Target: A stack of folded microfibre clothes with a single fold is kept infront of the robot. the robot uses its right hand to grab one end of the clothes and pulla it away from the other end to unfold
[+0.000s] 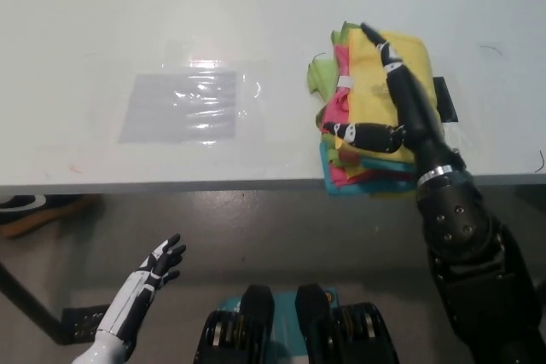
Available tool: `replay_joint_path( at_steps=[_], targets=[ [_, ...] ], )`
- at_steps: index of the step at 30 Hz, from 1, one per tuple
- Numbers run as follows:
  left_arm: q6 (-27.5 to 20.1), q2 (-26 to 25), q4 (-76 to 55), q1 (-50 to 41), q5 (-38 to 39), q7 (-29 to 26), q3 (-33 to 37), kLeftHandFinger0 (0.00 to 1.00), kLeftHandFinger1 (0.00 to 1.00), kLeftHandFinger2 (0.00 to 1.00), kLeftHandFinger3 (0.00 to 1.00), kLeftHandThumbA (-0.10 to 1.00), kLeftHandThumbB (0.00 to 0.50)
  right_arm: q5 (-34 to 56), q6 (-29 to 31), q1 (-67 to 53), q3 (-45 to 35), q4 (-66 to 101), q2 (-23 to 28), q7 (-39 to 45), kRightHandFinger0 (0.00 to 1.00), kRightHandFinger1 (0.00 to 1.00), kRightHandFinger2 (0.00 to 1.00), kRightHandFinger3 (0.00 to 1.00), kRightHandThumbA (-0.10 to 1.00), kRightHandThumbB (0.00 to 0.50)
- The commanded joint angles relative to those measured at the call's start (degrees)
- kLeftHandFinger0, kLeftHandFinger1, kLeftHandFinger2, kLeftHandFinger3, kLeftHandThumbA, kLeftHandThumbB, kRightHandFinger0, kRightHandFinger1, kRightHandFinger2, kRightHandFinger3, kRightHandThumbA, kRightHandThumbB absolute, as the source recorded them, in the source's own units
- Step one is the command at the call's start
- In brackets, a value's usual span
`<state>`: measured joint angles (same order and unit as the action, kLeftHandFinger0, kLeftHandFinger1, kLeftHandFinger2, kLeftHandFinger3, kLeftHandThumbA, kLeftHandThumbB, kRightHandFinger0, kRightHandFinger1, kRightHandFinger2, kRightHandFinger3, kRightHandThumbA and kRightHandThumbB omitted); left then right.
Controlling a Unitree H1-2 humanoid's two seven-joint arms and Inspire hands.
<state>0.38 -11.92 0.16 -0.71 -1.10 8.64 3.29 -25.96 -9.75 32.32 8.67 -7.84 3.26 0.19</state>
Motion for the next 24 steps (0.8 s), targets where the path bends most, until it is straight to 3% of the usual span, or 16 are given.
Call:
replay_joint_path(
  at_steps=[1,11,15,18,20,21,22,23,24],
  targets=[
    [-0.4,-0.6,-1.1,1.0,-0.3,0.6,0.0,1.00,1.00,1.00,1.00,1.00,0.150,-0.3,2.7,1.4,0.8,-2.2,-0.3,-2.0,1.00,1.00,1.00,1.00,1.00,0.273],
    [-1.1,-0.5,-0.3,0.9,-0.6,0.6,0.1,1.00,1.00,1.00,1.00,1.00,0.142,-0.2,2.8,0.9,1.1,-10.0,0.5,-3.1,1.00,1.00,1.00,1.00,1.00,0.308],
    [-2.0,-0.6,0.3,1.0,-1.0,0.6,0.2,1.00,1.00,1.00,1.00,1.00,0.125,-0.1,4.0,1.0,1.0,-13.2,1.0,-3.8,1.00,1.00,1.00,1.00,1.00,0.300],
    [-1.6,-0.6,0.3,0.9,-1.2,0.6,0.3,1.00,1.00,1.00,1.00,1.00,0.144,1.4,4.6,1.1,-0.2,-15.1,1.0,-4.4,1.00,1.00,1.00,1.00,0.99,0.287],
    [-1.7,-0.7,0.1,0.9,-2.0,0.3,0.6,1.00,1.00,1.00,1.00,1.00,0.143,4.3,6.9,1.5,-2.9,-17.7,-0.1,-6.6,1.00,1.00,1.00,1.00,0.85,0.272],
    [-2.3,-0.7,0.4,0.9,-2.1,0.3,0.6,1.00,1.00,1.00,1.00,1.00,0.139,6.2,9.6,1.8,-5.0,-19.6,-1.0,-8.9,1.00,1.00,1.00,1.00,0.72,0.246],
    [-2.5,-0.7,0.4,0.8,-2.0,0.3,0.7,1.00,1.00,1.00,1.00,1.00,0.131,6.6,10.7,1.9,-5.9,-20.2,-1.4,-10.0,1.00,1.00,1.00,1.00,0.69,0.191],
    [-2.8,-0.7,0.4,0.8,-2.1,0.3,0.7,1.00,1.00,1.00,1.00,1.00,0.129,6.5,13.0,2.3,-7.4,-21.6,-2.0,-13.4,0.72,0.79,0.89,0.95,0.68,0.165],
    [-2.8,-0.7,0.4,0.8,-2.1,0.3,0.7,1.00,1.00,1.00,1.00,1.00,0.128,6.3,13.5,2.4,-7.7,-21.9,-2.1,-13.6,0.54,0.66,0.77,0.79,0.66,0.149]
  ],
)
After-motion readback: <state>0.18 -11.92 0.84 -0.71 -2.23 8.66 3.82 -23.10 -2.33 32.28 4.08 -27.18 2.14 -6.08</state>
